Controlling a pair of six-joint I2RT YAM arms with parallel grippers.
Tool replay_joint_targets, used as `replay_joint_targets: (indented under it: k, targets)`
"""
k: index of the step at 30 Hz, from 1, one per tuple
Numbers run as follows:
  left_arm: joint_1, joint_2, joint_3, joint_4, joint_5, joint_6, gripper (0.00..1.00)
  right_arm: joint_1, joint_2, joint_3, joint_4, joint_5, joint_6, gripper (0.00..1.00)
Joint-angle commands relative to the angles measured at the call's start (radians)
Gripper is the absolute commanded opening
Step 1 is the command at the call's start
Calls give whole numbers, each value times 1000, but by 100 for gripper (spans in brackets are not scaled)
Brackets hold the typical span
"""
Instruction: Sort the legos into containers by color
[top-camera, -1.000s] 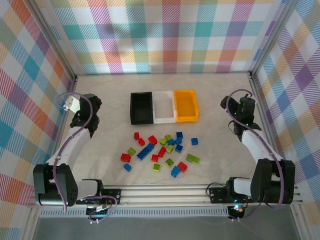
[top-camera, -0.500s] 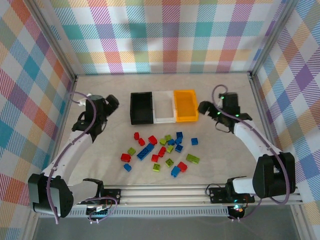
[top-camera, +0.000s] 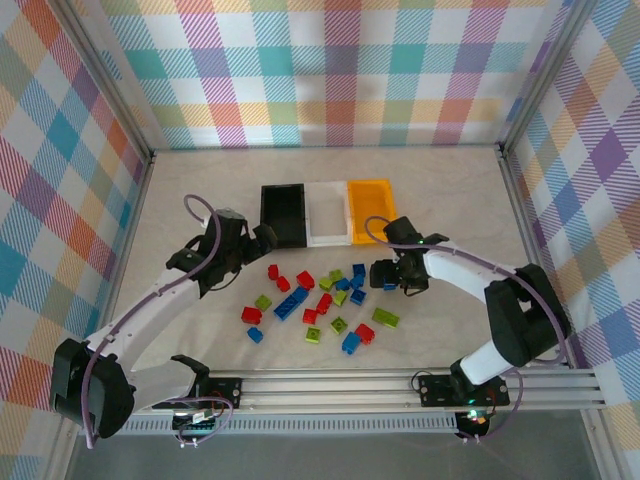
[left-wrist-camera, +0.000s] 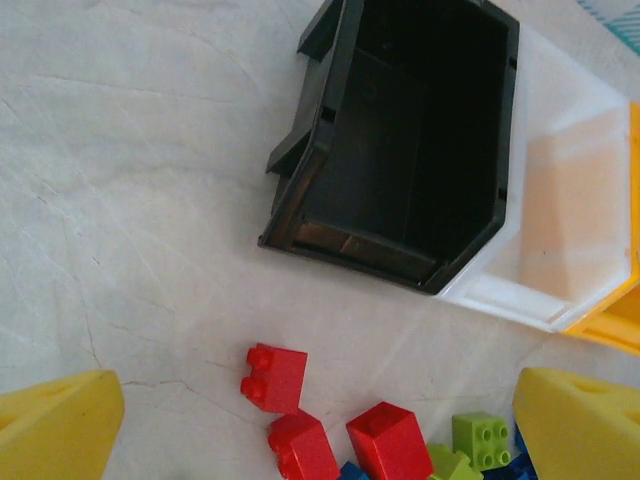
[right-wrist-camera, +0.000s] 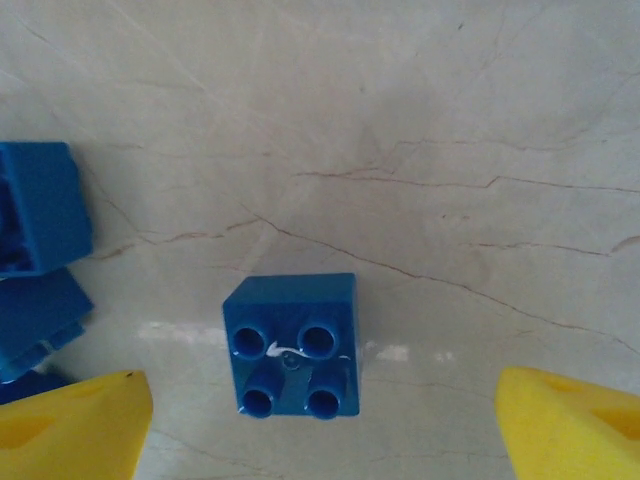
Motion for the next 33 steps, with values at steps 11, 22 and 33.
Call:
replay_joint_targets:
  k: [11, 22, 33]
  targets:
    - [-40, 50, 1, -15, 6, 10, 100, 45, 92, 51, 28, 68, -20, 65]
    - [-49, 58, 2, -18, -2, 17, 100, 45, 88, 62, 43, 62, -24, 45]
    - [-49, 52, 17, -43, -4, 18, 100, 44, -17, 199, 2, 75, -69, 30]
